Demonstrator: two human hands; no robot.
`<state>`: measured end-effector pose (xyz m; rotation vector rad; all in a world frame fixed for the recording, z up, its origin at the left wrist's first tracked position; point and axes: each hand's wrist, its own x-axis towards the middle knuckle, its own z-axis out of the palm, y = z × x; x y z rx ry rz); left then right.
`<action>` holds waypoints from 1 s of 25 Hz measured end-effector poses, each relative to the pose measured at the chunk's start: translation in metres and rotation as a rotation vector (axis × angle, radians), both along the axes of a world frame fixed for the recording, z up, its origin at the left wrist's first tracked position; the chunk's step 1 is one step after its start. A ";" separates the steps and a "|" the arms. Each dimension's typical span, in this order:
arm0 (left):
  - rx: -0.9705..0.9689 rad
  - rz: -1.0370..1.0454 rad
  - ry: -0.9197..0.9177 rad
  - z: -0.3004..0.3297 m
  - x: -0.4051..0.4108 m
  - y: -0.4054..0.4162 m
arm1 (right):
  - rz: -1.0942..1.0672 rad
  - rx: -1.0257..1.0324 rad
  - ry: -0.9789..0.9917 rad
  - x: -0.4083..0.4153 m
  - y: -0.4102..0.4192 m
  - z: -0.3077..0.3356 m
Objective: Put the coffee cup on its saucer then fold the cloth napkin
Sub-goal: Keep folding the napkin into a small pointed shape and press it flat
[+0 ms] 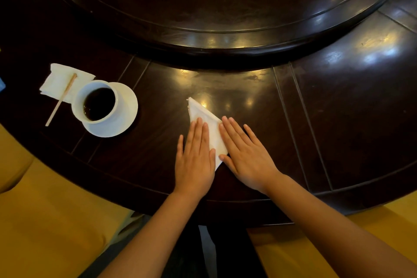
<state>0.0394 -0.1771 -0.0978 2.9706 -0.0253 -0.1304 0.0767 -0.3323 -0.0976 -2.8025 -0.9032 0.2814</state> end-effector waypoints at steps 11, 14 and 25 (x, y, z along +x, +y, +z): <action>-0.043 -0.367 0.001 0.008 -0.016 0.049 | -0.279 0.057 -0.011 -0.054 0.022 0.005; -0.070 -0.197 -0.069 0.020 -0.029 0.026 | -0.208 0.093 -0.047 -0.034 0.013 0.012; -0.019 -0.063 -0.005 -0.001 -0.060 -0.006 | 0.304 0.017 -0.035 0.025 0.001 0.003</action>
